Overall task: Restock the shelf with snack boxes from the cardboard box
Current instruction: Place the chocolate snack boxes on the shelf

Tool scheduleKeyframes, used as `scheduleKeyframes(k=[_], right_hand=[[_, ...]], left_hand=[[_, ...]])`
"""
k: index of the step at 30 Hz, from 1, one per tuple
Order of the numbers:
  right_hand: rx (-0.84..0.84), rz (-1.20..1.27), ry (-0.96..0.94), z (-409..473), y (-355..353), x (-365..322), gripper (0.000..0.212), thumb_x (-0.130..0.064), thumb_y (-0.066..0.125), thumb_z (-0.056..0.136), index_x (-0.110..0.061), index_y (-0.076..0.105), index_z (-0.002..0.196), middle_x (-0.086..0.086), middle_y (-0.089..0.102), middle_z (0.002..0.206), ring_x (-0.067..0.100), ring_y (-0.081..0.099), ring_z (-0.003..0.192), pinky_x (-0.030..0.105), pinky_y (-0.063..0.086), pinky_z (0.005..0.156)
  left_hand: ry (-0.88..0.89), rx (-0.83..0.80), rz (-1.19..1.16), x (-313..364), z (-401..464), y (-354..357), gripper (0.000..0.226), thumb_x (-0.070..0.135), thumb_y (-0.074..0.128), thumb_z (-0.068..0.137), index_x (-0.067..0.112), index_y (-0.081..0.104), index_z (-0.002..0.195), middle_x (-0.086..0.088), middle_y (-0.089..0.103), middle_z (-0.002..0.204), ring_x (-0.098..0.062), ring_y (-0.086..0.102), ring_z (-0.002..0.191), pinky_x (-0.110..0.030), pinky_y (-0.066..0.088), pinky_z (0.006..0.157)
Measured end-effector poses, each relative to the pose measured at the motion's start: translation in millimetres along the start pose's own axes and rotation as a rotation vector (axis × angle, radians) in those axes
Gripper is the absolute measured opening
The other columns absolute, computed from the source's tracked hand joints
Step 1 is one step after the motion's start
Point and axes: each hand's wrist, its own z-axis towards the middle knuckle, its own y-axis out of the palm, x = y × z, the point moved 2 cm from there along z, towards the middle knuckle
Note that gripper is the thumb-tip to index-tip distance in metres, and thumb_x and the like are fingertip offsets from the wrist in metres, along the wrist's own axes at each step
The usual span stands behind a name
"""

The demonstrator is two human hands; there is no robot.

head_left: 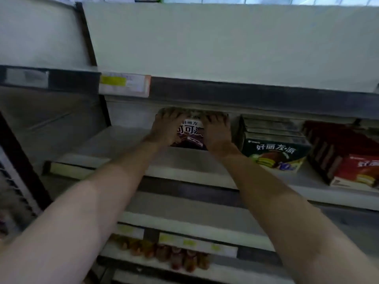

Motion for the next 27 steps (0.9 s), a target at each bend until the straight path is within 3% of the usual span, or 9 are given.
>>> scheduleKeyframes(k=[6, 11, 16, 20, 24, 27], right_hand=[[0.023, -0.046, 0.010, -0.2, -0.7, -3.6, 0.059, -0.041, 0.053, 0.097, -0.018, 0.039, 0.149, 0.011, 0.043, 0.148, 0.032, 0.031, 0.141, 0.044, 0.014, 0.117], [-0.052, -0.027, 0.147, -7.7, -9.2, -20.4, 0.062, -0.037, 0.055, 0.096, -0.021, 0.033, 0.152, 0.013, 0.032, 0.155, 0.038, 0.020, 0.145, 0.059, 0.010, 0.117], [0.142, -0.026, 0.246, -33.6, -23.6, -35.4, 0.049, -0.013, 0.049, 0.094, -0.011, 0.041, 0.143, 0.021, 0.037, 0.147, 0.041, 0.032, 0.134, 0.050, 0.025, 0.108], [0.094, 0.057, 0.317, -61.2, -37.2, -23.8, 0.060, -0.009, 0.057, 0.092, -0.006, 0.036, 0.148, 0.024, 0.038, 0.143, 0.042, 0.034, 0.132, 0.045, 0.031, 0.107], [0.196, 0.102, 0.336, -117.8, -67.0, 8.0, 0.038, -0.011, 0.061, 0.089, -0.002, 0.058, 0.126, 0.023, 0.053, 0.124, 0.041, 0.050, 0.112, 0.043, 0.045, 0.091], [0.228, 0.017, 0.388, -175.5, -89.7, 40.2, 0.025, -0.004, 0.052, 0.089, 0.000, 0.059, 0.113, 0.025, 0.053, 0.113, 0.041, 0.051, 0.101, 0.046, 0.046, 0.082]], left_hand=[[0.006, 0.093, -0.001, -4.0, 2.3, 7.7, 0.100, 0.038, 0.088, 0.055, 0.025, 0.044, 0.144, -0.003, 0.051, 0.138, -0.031, 0.046, 0.126, -0.043, 0.028, 0.107], [0.009, 0.110, -0.024, -1.0, -5.4, 0.6, 0.085, 0.036, 0.082, 0.063, 0.025, 0.046, 0.139, -0.004, 0.052, 0.134, -0.032, 0.046, 0.124, -0.044, 0.031, 0.105], [0.062, 0.288, -0.042, 14.6, -27.3, -18.3, 0.060, 0.012, 0.068, 0.071, 0.017, 0.055, 0.129, -0.011, 0.054, 0.128, -0.034, 0.049, 0.116, -0.046, 0.041, 0.093], [0.103, 0.057, -0.382, 53.3, -37.8, -27.1, 0.048, 0.016, 0.060, 0.090, 0.015, 0.053, 0.137, -0.013, 0.053, 0.138, -0.034, 0.051, 0.124, -0.041, 0.046, 0.097], [0.179, -0.048, -0.591, 113.1, -42.4, -39.8, 0.015, 0.019, 0.056, 0.096, 0.014, 0.064, 0.107, -0.011, 0.064, 0.109, -0.028, 0.058, 0.106, -0.028, 0.047, 0.084], [0.350, -0.082, -0.584, 172.1, -48.2, -48.8, 0.010, 0.018, 0.059, 0.090, 0.016, 0.066, 0.097, -0.013, 0.069, 0.099, -0.032, 0.064, 0.091, -0.039, 0.054, 0.075]])
